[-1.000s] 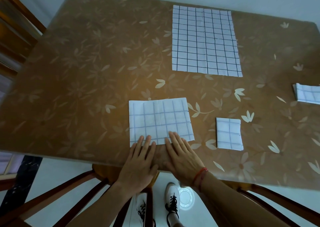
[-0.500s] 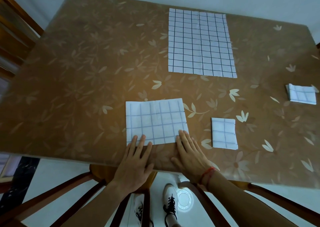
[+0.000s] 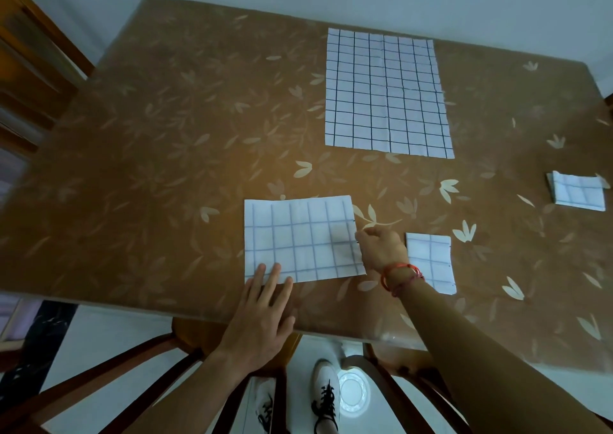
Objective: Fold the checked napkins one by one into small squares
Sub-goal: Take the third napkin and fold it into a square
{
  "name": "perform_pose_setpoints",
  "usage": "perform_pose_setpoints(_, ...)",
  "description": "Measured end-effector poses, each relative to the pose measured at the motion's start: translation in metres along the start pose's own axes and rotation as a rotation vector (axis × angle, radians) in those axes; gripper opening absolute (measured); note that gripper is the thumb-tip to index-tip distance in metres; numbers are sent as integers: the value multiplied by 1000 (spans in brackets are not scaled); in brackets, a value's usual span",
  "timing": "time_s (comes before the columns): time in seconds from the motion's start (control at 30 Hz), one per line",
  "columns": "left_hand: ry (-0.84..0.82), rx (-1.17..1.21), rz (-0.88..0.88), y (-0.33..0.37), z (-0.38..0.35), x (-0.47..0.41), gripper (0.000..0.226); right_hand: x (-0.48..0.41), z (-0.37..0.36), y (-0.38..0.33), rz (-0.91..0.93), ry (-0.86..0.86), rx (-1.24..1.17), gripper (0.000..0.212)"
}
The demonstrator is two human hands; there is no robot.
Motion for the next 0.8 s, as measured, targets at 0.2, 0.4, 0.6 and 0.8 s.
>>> perform_pose_setpoints(0.2, -3, 25, 12, -1, -3, -1, 64, -9, 1, 1, -88, 3, -141, 27)
perform_pose_setpoints(0.4, -15, 47, 4, -1, -1, 0, 64, -13, -4, 1, -127, -10, -202, 23)
perform_pose_setpoints(0.6, -23, 64, 6, -2, -1, 0, 63, -23, -10, -1, -141, -21, -198, 38)
perform_pose_setpoints(0.8, -20, 82, -8, -4, 1, 0, 62, -26, -12, -10, -35, -21, -97, 38)
Point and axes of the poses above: each hand's wrist, its own x-axis away from the middle knuckle, its own z-axis out of the back of the hand, y = z × x, the point moved 2 cm from there along -x, towards the middle knuckle, and after that the axes turned 3 degrees about -x, right-handed, at the moved point
